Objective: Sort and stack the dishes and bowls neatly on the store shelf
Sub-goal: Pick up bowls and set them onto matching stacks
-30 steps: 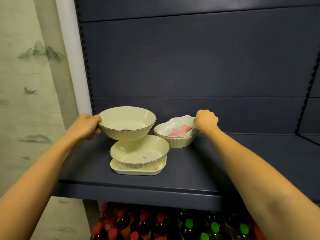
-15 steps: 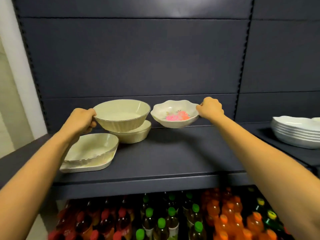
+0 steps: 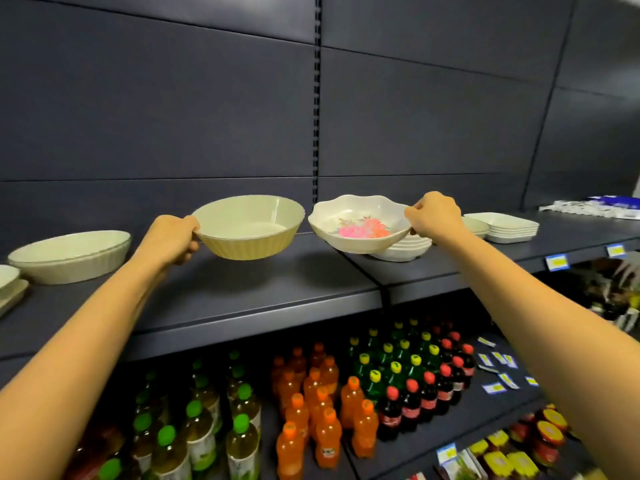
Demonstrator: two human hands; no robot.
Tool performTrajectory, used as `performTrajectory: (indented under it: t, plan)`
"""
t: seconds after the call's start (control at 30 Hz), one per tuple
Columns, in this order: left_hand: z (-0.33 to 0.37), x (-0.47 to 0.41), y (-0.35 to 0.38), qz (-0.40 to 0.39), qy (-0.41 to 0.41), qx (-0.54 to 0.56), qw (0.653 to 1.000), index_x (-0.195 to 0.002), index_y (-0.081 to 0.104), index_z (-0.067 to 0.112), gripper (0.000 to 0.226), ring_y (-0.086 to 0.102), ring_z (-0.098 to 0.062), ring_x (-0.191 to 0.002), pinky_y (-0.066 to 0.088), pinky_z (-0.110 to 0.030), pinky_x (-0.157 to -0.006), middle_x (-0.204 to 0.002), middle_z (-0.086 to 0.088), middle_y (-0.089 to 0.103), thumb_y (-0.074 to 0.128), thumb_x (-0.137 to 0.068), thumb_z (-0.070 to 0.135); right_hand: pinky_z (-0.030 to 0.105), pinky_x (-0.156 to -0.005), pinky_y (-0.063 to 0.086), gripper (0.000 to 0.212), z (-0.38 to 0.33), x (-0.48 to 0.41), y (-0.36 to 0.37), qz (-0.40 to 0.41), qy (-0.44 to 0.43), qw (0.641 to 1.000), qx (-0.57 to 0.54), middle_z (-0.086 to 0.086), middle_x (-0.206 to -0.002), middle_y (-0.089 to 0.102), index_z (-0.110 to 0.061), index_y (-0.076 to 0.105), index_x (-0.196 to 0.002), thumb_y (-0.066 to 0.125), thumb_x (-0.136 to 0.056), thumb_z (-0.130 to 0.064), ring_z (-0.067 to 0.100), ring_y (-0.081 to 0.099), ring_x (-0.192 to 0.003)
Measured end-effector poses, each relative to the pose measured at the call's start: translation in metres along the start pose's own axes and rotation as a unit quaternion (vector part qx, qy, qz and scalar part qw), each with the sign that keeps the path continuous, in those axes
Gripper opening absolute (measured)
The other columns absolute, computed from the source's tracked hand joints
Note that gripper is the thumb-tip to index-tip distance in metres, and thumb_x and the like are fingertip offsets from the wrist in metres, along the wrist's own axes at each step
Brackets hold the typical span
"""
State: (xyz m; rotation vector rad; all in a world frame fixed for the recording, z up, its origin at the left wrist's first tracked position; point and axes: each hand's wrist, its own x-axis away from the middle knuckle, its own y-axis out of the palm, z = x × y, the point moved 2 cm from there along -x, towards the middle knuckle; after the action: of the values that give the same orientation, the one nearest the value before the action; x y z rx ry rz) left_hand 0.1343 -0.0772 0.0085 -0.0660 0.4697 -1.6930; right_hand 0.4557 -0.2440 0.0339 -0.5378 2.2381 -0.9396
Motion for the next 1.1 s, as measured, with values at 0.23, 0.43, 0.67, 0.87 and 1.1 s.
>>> performTrajectory:
  t: [0.23,0.43,0.67,0.87,1.1]
  plan:
    - [0.035,0.026,0.087,-0.033,0.016,0.014,0.999,-0.059,0.044,0.009,0.032,0.027,-0.02,-0.049,0.023,-0.026,-0.05,-0.056,-0.009,0.037,0.038,-0.09,0.012,0.023,-0.049,0.03,0.032,0.085,-0.016,-0.052,0.017,0.041,0.999,0.017,0.018,-0.078,0.057,0.009,0.067,-0.096,0.046,-0.087,-0.012,0.028,0.048,-0.072]
    - [0.064,0.024,0.138,-0.046,0.03,0.01,0.998,-0.064,0.047,0.006,0.028,0.027,-0.019,-0.049,0.023,-0.025,-0.05,-0.056,-0.009,0.038,0.037,-0.09,0.012,0.024,-0.045,0.028,0.018,0.122,-0.037,-0.07,0.038,0.063,0.997,-0.005,0.008,-0.058,0.046,-0.001,0.055,-0.076,0.047,-0.089,-0.01,0.017,0.035,-0.05]
    - [0.087,-0.002,0.18,-0.026,0.041,0.014,0.999,-0.062,0.042,0.01,0.027,0.026,-0.019,-0.048,0.022,-0.024,-0.047,-0.057,-0.009,0.037,0.04,-0.089,0.012,0.023,-0.046,0.032,0.021,0.143,-0.084,-0.057,0.035,0.039,0.998,-0.023,0.007,-0.058,0.049,-0.001,0.061,-0.077,0.046,-0.089,-0.01,0.016,0.04,-0.052]
    - [0.101,-0.027,0.193,0.019,0.037,0.011,0.999,-0.063,0.043,0.009,0.026,0.025,-0.019,-0.048,0.024,-0.016,-0.036,-0.057,-0.009,0.037,0.039,-0.088,0.012,0.026,-0.053,0.039,0.023,0.135,-0.134,-0.031,-0.005,0.022,0.999,-0.039,0.01,-0.062,0.055,0.001,0.067,-0.083,0.046,-0.086,-0.006,0.027,0.055,-0.075]
    - [0.105,-0.033,0.194,0.08,0.017,-0.009,0.997,-0.058,0.041,0.011,0.028,0.027,-0.004,-0.02,0.023,-0.013,-0.034,-0.024,0.006,0.039,0.041,-0.086,0.012,0.029,-0.069,0.043,0.016,0.121,-0.162,0.013,-0.094,-0.018,0.992,-0.085,0.016,-0.081,0.062,-0.002,0.061,-0.075,0.045,-0.079,0.0,0.029,0.057,-0.085]
